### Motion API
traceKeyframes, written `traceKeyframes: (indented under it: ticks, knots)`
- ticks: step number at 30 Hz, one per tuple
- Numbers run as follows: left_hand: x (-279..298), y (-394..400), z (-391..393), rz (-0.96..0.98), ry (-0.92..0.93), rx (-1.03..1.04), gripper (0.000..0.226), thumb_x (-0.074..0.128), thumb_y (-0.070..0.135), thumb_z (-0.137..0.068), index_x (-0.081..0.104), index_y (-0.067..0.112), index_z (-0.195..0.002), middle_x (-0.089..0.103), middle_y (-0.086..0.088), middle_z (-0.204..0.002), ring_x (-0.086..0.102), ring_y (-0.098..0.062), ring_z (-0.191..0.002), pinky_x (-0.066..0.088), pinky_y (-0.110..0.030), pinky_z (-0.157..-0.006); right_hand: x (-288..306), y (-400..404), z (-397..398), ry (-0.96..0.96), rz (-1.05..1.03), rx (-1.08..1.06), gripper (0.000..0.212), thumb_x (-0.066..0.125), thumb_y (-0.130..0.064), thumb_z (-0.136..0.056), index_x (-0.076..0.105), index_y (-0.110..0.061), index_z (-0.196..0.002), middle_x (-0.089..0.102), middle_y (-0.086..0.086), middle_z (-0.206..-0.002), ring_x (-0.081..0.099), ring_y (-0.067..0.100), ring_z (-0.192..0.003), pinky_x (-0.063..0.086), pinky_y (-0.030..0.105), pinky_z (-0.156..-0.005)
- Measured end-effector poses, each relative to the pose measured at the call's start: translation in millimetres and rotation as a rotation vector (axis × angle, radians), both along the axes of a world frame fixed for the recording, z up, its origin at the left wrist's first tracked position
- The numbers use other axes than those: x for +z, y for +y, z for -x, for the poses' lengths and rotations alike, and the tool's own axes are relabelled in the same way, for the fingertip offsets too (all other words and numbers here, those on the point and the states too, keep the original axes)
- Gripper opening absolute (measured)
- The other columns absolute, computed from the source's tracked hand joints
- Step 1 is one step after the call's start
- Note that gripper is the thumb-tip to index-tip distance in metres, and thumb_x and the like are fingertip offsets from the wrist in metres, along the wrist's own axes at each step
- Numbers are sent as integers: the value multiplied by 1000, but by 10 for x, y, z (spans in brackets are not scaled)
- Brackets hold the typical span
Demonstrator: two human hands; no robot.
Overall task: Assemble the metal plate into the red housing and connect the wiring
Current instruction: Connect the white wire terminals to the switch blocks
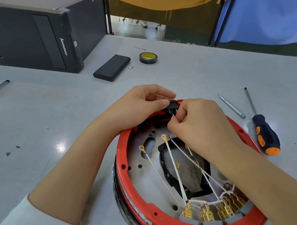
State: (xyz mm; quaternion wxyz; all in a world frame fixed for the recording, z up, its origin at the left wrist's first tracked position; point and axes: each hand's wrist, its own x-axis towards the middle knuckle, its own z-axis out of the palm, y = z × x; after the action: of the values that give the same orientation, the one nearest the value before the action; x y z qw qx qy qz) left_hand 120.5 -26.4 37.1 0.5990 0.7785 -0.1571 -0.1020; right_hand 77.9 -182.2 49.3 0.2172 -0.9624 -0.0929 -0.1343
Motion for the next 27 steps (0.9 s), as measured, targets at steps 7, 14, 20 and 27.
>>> traceKeyframes:
  ticks: [7, 14, 20, 27]
  knots:
    - [16, -6, 22, -58, -13, 39, 18, 59, 13, -97, 72, 25, -102, 76, -3, -100, 70, -17, -98, 54, -27, -93, -4, 25, 1, -5, 7, 0, 18, 58, -19, -80, 63, -3, -71, 66, 12, -65, 61, 28, -65, 50, 40, -62]
    - [30, -12, 24, -95, -22, 42, 18, 57, 13, -97, 73, 22, -100, 75, -7, -102, 69, -24, -101, 52, -39, -99, -20, 52, 6, -5, 23, 22, 12, 55, -15, -84, 60, -6, -79, 64, 8, -72, 58, 24, -69, 48, 37, -64]
    - [36, -17, 24, -109, -37, 46, 18, 58, 12, -97, 72, 23, -95, 76, -8, -100, 70, -21, -98, 54, -34, -96, -31, 69, 3, -10, 54, 28, 11, 53, -15, -87, 58, -7, -81, 63, 7, -75, 57, 24, -72, 46, 36, -64]
    - [32, -15, 19, -93, -29, 50, 18, 58, 11, -97, 72, 22, -98, 77, -2, -97, 71, -16, -95, 55, -26, -90, -46, 70, 10, -18, 70, 27, 11, 52, -18, -90, 55, -12, -81, 62, 5, -75, 56, 22, -71, 43, 34, -61]
